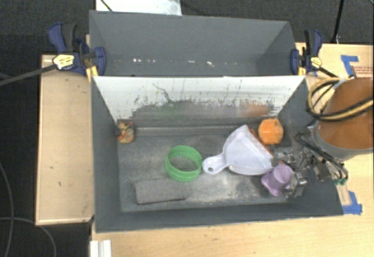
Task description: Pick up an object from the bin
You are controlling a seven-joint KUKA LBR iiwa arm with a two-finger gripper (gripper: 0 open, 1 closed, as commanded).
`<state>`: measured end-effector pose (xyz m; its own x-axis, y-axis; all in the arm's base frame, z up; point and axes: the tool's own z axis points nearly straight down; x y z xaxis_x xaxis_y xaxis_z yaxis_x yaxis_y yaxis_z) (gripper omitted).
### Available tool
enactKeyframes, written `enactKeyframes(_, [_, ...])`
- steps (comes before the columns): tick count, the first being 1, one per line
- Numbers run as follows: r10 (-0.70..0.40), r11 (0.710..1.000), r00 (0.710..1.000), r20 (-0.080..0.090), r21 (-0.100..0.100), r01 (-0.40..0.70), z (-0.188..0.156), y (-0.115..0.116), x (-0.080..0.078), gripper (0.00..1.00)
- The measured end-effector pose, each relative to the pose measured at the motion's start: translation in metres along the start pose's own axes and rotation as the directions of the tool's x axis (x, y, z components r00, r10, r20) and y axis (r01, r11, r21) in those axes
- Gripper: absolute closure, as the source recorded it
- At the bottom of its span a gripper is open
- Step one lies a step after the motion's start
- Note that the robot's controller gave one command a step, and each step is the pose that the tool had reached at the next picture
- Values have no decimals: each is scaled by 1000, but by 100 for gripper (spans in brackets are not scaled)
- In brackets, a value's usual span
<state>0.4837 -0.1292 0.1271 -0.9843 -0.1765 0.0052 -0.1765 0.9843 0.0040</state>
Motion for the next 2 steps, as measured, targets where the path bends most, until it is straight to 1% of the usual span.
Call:
enactKeyframes(1, [31,999,999,5,5,-31,-6,-5,-9,100])
enactKeyframes(2, [43,999,999,-4,-1,-43,-27,2,-6,100])
